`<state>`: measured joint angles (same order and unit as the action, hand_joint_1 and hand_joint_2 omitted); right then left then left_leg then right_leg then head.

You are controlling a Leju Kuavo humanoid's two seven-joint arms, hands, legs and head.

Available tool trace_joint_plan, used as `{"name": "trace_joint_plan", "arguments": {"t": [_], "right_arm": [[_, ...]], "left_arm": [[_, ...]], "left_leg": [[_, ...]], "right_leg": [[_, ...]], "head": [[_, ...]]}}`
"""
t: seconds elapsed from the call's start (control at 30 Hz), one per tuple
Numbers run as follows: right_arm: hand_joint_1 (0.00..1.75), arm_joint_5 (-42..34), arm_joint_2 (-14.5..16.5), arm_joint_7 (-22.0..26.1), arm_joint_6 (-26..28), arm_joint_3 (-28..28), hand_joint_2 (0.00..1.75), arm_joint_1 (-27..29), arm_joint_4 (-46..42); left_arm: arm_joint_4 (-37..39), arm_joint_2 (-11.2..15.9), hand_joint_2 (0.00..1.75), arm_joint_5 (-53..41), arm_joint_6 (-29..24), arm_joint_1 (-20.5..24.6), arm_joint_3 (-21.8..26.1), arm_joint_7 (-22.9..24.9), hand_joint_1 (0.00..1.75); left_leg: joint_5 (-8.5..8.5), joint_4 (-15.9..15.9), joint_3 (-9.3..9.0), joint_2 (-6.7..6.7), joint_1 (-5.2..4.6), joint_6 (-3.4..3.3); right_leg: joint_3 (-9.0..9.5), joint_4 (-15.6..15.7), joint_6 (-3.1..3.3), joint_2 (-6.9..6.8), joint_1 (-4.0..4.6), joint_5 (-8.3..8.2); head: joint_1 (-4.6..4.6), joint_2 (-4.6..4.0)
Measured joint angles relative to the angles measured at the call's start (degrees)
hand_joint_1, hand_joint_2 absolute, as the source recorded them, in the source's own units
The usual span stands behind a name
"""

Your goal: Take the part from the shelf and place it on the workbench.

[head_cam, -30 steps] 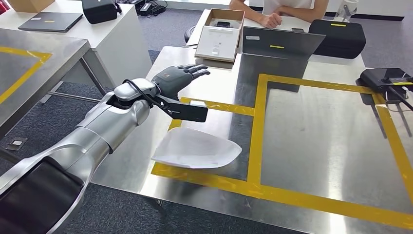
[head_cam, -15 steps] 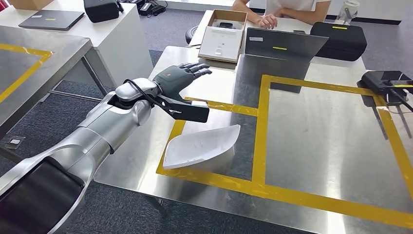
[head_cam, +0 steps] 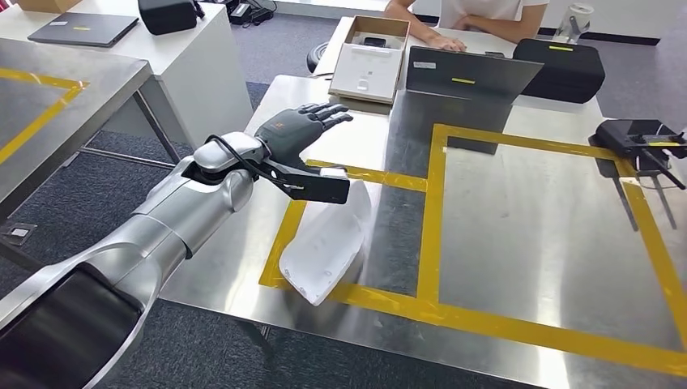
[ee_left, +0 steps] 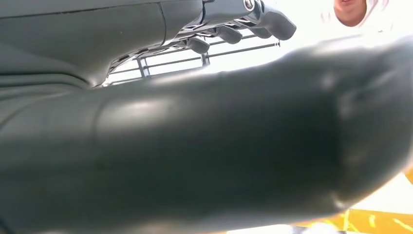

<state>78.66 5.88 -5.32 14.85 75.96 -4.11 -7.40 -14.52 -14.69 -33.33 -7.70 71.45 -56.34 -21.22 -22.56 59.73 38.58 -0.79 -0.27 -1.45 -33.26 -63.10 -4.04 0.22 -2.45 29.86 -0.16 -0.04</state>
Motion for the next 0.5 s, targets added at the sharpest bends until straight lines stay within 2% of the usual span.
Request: {"name": "trace_joint_plan", "arguments": {"t": [0.03, 0.13, 0.17, 0.2, 0.23, 0.3, 0.33, 0.37, 0.4, 0.5], "right_arm": [[0.00, 0.0, 0.1, 0.0, 0.1, 0.0, 0.00, -0.1, 0.0], [0.00, -0.5, 0.5, 0.0, 0.7, 0.1, 0.00, -0.2, 0.0], [0.00, -0.8, 0.7, 0.0, 1.0, 0.2, 0.00, -0.3, 0.0], [0.00, -1.1, 1.0, 0.0, 1.1, 0.2, 0.00, -0.2, 0.0], [0.00, -1.2, 1.1, 0.0, 1.0, 0.3, 0.00, -0.1, 0.0], [0.00, -1.2, 1.3, 0.0, 0.7, 0.5, 0.00, 0.2, 0.0], [0.00, -1.1, 1.3, 0.0, 0.5, 0.5, 0.00, 0.3, 0.0], [0.00, -1.0, 1.3, 0.0, 0.2, 0.6, 0.00, 0.3, 0.0], [0.00, -0.8, 1.4, 0.0, -0.1, 0.6, 0.00, 0.3, 0.0], [0.00, -0.2, 1.5, 0.0, -1.3, 0.6, 0.00, 0.4, 0.0]], "left_arm": [[0.0, -0.1, 0.00, -0.1, 0.0, 0.1, 0.0, -0.1, 0.00], [0.0, 0.0, 0.00, -0.1, 0.4, 0.4, 0.3, -0.5, 0.00], [0.0, 0.2, 0.00, -0.1, 0.6, 0.6, 0.4, -0.6, 0.00], [-0.1, 0.3, 0.00, -0.1, 0.8, 0.9, 0.5, -0.6, 0.00], [-0.1, 0.3, 0.00, -0.2, 1.0, 1.2, 0.6, -0.4, 0.00], [-0.3, 0.3, 0.00, -0.5, 1.3, 1.8, 0.7, 0.1, 0.00], [-0.4, 0.4, 0.00, -0.7, 1.5, 2.0, 0.7, 0.4, 0.00], [-0.5, 0.5, 0.00, -0.8, 1.5, 2.1, 0.8, 0.7, 0.00], [-0.6, 0.6, 0.00, -0.9, 1.6, 2.2, 0.9, 0.9, 0.00], [-1.2, 1.3, 0.00, -1.1, 1.6, 2.6, 1.4, 1.0, 0.00]], "left_leg": [[0.00, 0.5, 0.31, -0.11, -0.12, 0.38], [0.21, 1.0, 0.85, -0.29, -0.24, 1.28], [-0.42, 1.4, 1.20, -0.19, -0.11, 1.58], [-1.84, 2.8, 1.81, -0.05, 0.02, 1.87], [-4.02, 5.4, 2.76, 0.11, 0.13, 2.13], [-8.78, 12.6, 4.91, 0.24, 0.19, 2.50], [-10.17, 15.5, 5.48, 0.26, 0.20, 2.56], [-10.51, 16.6, 5.11, 0.27, 0.20, 2.48], [-9.91, 15.5, 3.62, 0.27, 0.18, 2.26], [-7.37, 4.7, -4.34, 0.32, -0.22, 1.02]], "right_leg": [[0.65, 1.4, 0.36, 0.12, -0.05, -0.27], [-0.03, 1.5, 2.42, 0.38, -0.07, -0.32], [-0.29, 1.4, 3.02, 0.31, -0.07, -0.63], [-0.61, 1.5, 3.53, 0.20, -0.05, -0.97], [-0.99, 1.5, 3.93, 0.08, -0.03, -1.36], [-1.88, 1.5, 4.27, -0.10, 0.10, -2.06], [-2.33, 1.5, 4.33, -0.17, 0.19, -2.40], [-2.75, 1.5, 4.34, -0.23, 0.29, -2.74], [-3.14, 1.5, 4.32, -0.23, 0.40, -3.06], [-3.83, 1.6, 3.95, -0.18, 0.61, -3.95]], "head": [[0.01, 0.00], [-0.15, 0.00], [-0.21, 0.00], [-0.24, 0.00], [-0.27, 0.00], [-0.29, 0.00], [-0.29, 0.00], [-0.29, 0.00], [-0.30, 0.00], [-0.27, 0.00]]}}
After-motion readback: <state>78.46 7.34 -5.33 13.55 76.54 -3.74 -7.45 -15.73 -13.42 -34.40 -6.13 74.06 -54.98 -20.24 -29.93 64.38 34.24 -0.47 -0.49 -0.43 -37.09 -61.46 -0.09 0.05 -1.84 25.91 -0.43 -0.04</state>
